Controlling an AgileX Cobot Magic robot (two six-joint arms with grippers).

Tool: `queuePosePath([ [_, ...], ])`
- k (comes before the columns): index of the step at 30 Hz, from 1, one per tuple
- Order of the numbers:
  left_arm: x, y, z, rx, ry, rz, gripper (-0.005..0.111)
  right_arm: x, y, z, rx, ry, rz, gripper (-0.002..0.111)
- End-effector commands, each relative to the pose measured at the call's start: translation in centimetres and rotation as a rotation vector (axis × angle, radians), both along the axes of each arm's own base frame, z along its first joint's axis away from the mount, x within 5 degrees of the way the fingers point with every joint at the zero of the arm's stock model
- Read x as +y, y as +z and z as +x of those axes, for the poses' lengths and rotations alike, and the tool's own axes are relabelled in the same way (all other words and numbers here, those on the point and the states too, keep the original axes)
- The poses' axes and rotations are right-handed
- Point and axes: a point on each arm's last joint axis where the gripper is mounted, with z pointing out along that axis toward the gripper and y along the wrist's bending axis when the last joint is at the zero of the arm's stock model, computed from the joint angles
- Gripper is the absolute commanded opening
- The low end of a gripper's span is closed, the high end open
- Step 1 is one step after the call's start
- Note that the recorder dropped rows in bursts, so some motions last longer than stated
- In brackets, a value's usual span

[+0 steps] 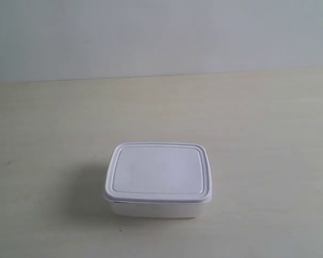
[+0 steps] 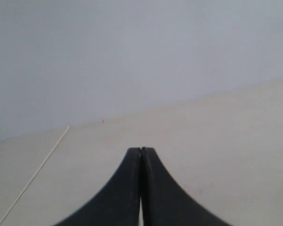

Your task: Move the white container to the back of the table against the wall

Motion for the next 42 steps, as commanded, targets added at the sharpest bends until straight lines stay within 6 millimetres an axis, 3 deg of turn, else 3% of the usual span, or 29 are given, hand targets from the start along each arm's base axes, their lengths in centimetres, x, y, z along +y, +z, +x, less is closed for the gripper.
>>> queuePosePath([
  [1,0.4,1.6,-0.3,-0.229,0.044,-0.123,0.000,-0.1,1.6,0.0,-0.187,-0.005,-0.010,0.000],
  [9,1.3,3.3,-1.0,-0.630,0.045,-0.682,0.000,-0.4,3.0,-0.2,-0.364,-0.025,0.333,0.000],
  [15,1.2,3.2,-1.0,-0.642,0.021,-0.764,0.000,-0.6,3.5,-0.3,-0.425,-0.032,0.383,0.000],
  [19,1.2,3.2,-0.8,-0.641,0.007,-0.826,0.000,-0.6,3.6,-0.4,-0.442,-0.017,0.563,0.000],
  [24,1.3,2.8,-0.2,-0.677,-0.021,-1.161,0.000,-0.6,3.6,-0.4,-0.449,0.004,0.793,0.000],
  [32,1.4,2.3,0.9,-0.679,-0.008,-1.494,0.000,0.1,3.2,-0.2,-0.367,0.043,0.544,0.000],
  [36,1.3,2.6,1.0,-0.682,-0.049,-1.477,0.000,0.5,4.3,-0.4,-0.351,0.100,0.477,0.000],
  [42,-0.2,3.7,1.2,-0.571,-0.228,-1.152,0.000,1.3,5.3,1.1,-0.224,0.188,0.438,0.000],
])
